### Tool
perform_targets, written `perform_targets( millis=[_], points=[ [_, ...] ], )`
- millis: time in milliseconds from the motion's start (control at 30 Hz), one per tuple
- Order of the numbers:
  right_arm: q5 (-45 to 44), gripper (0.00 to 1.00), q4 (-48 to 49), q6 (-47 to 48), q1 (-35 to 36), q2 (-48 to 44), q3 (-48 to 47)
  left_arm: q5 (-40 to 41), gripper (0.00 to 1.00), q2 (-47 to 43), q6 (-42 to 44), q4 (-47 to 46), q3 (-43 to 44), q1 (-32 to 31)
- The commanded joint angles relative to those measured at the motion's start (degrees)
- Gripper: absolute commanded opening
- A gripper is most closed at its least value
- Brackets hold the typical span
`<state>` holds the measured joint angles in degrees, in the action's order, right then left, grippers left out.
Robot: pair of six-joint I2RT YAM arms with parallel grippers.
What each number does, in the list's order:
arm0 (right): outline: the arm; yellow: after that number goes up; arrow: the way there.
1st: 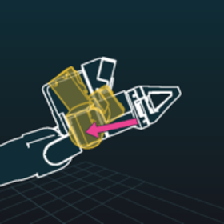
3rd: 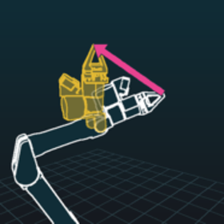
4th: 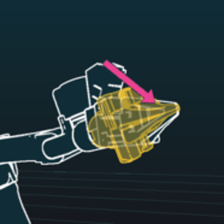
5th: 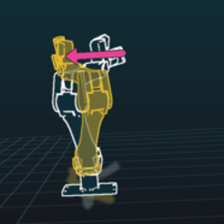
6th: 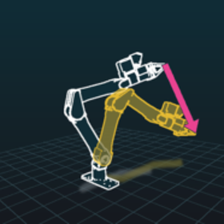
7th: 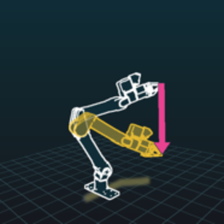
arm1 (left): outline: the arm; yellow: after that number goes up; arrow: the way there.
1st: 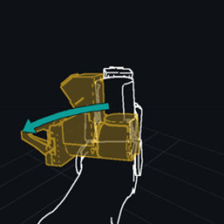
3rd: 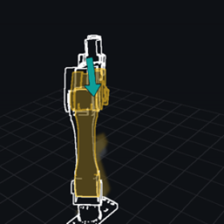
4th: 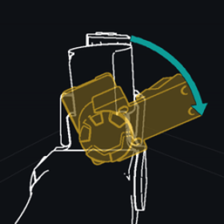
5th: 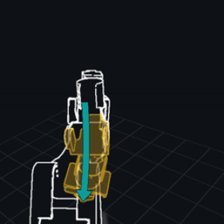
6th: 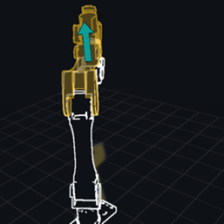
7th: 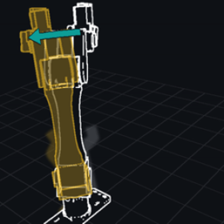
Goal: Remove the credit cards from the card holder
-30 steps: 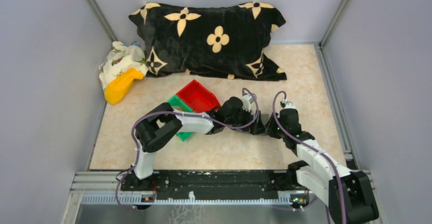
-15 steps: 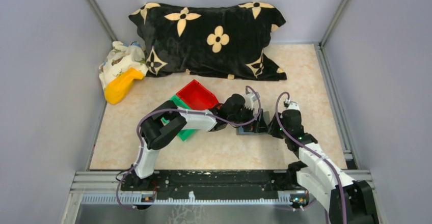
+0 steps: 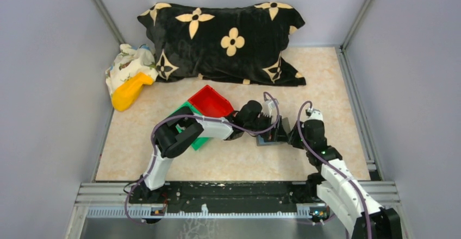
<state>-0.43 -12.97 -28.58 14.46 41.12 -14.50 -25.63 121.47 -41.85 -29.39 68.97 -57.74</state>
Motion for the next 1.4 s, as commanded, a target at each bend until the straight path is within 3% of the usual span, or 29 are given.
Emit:
perform_targets(
  millis=[0,100,133,500,967,1367],
  points=[
    [9.3,0.22,2.0,-1.2,1.8,-5.4,-2.9,1.7,1.00,2.1,-3.0,-6.6,1.7,-0.8],
    [10.7,0.02,0.6,-0.8,1.8,-8.2,-2.9,0.4,1.00,2.2,-4.5,-7.9,1.3,-0.1],
    [11.6,0.00,0.9,-1.0,1.8,-8.8,-2.6,0.0,1.00,2.2,-5.1,-8.3,1.3,0.1],
    [10.0,0.00,-0.2,-2.8,1.9,-11.4,-1.3,-1.3,1.00,2.7,-8.4,-12.1,0.5,1.7],
    [2.3,0.00,1.8,-6.5,1.8,-2.0,1.5,-0.6,1.00,3.1,-7.9,-11.7,3.5,3.0],
    [3.9,0.00,9.9,-8.5,1.9,10.7,2.0,1.4,1.00,-1.6,-5.9,-13.0,0.3,3.8]
  ],
)
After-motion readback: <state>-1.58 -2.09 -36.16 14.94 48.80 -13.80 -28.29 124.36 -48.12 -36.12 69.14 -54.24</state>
